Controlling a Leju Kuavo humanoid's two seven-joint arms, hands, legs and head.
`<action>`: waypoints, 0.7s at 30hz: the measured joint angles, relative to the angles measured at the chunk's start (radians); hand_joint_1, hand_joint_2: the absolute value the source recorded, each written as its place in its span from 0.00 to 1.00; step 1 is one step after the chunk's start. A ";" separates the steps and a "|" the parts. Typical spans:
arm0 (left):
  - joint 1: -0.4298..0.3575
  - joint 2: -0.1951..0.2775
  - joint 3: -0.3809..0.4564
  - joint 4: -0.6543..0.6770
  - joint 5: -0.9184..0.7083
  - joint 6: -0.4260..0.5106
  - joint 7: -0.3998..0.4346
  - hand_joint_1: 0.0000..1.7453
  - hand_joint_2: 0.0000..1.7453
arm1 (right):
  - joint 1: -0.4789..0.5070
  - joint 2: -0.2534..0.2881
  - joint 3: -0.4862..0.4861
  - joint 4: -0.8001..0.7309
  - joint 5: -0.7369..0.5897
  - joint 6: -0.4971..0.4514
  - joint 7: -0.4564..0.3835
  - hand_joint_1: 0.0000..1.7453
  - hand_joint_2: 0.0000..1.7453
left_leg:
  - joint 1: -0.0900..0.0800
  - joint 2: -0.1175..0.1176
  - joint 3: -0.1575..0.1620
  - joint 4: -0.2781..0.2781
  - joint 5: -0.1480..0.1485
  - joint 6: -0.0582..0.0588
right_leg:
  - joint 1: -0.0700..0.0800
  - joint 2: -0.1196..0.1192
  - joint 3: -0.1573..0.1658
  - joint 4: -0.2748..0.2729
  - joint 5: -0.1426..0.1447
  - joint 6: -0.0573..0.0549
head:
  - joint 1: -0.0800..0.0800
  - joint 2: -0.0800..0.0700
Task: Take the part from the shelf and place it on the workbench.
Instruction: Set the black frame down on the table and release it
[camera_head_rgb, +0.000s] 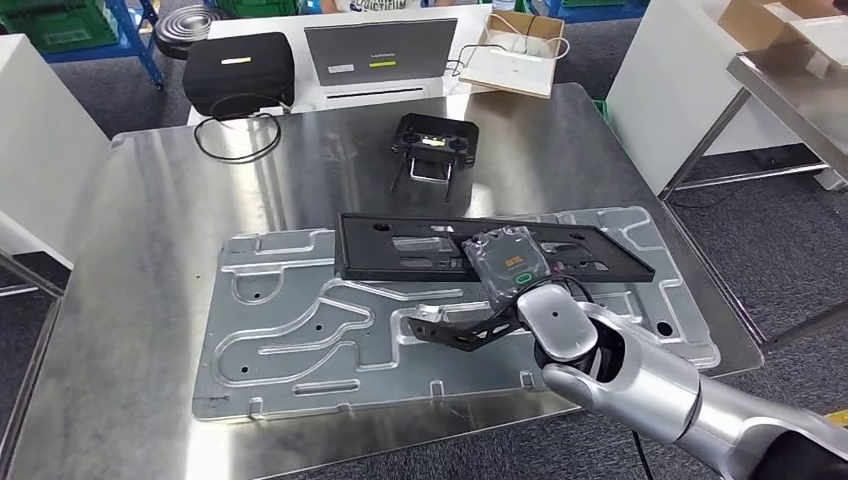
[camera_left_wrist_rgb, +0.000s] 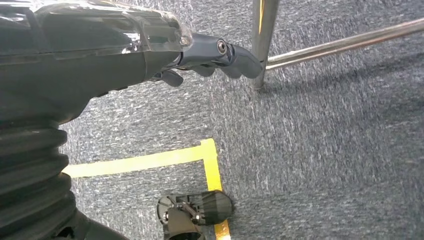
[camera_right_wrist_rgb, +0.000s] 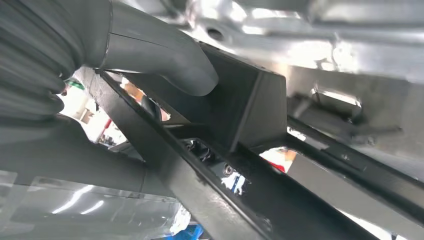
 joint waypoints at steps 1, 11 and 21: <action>0.000 0.000 0.000 0.000 0.000 0.000 0.001 0.00 1.00 | 0.001 0.003 0.004 0.007 0.001 0.001 0.000 1.00 1.00 | 0.000 0.001 0.001 -0.001 0.004 0.001 | 0.001 0.001 0.000 0.000 0.001 -0.001 | -0.002 0.000; -0.001 0.000 0.000 0.000 0.008 -0.002 0.011 0.00 1.00 | -0.003 0.029 0.029 0.054 0.003 0.009 0.005 1.00 1.00 | 0.000 -0.004 0.001 -0.002 0.003 -0.013 | 0.000 -0.001 0.000 0.000 -0.001 0.001 | -0.007 0.000; -0.002 -0.002 0.000 0.000 0.001 -0.001 -0.009 0.00 1.00 | -0.006 0.039 0.031 0.085 0.004 0.018 0.010 1.00 1.00 | 0.008 -0.010 0.021 -0.023 0.004 -0.011 | -0.006 0.001 -0.152 0.291 -0.107 0.024 | 0.005 0.000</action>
